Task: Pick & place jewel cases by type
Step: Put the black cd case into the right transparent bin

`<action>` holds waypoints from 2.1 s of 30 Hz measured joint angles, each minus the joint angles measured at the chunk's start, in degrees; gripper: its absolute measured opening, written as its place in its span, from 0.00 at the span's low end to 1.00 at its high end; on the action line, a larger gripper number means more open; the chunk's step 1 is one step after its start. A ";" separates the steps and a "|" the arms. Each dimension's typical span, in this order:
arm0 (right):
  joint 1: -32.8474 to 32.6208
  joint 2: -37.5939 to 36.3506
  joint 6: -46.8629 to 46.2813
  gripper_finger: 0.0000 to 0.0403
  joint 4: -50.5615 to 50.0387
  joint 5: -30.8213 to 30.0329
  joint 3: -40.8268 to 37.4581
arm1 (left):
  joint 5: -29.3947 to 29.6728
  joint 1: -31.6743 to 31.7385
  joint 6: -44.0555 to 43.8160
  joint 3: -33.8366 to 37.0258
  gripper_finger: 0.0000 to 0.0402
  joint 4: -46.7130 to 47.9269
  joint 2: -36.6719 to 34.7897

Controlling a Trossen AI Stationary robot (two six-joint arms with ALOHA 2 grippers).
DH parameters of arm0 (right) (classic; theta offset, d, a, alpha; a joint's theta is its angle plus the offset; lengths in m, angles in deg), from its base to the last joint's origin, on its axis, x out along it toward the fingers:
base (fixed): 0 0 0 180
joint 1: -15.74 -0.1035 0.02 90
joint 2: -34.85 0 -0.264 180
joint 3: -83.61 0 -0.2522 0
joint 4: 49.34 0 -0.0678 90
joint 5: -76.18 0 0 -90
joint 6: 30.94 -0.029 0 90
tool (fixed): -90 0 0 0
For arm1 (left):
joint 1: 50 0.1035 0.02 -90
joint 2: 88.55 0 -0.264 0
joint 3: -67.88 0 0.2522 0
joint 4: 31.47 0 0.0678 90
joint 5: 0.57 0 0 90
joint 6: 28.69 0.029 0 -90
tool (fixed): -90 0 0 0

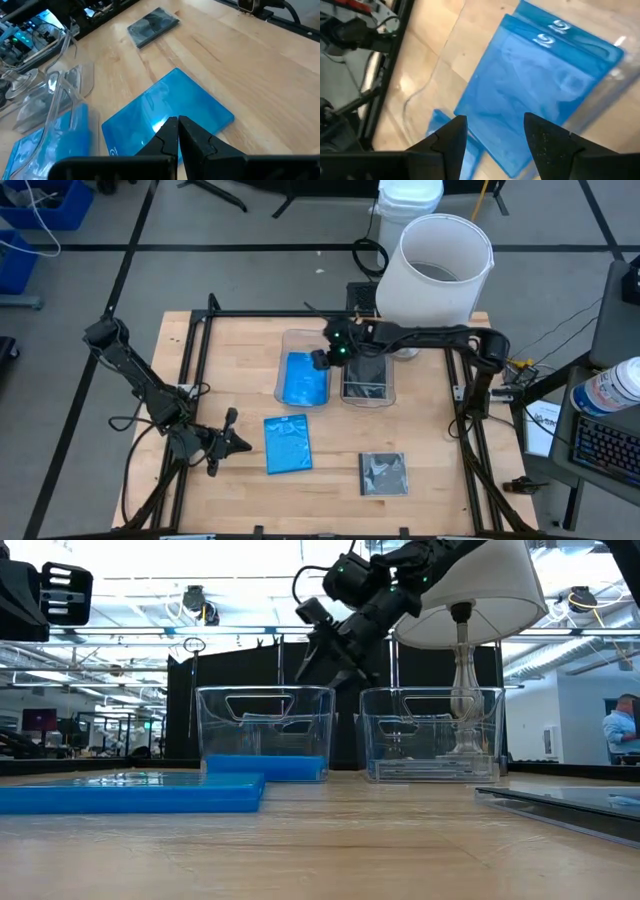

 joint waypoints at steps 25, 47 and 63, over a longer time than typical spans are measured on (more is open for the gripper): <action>-33.00 -10.39 46.79 0.03 -2.62 -35.72 -3.43 | 9.42 0.02 0.00 0.00 0.05 -0.14 -0.02; -45.75 -11.06 61.02 0.00 77.25 -49.41 -46.31 | 3.10 6.32 -4.81 -0.02 0.05 -8.84 3.15; -52.20 -23.01 50.70 0.00 77.35 -57.20 -60.75 | 3.39 3.50 9.85 -0.04 0.02 -16.18 6.75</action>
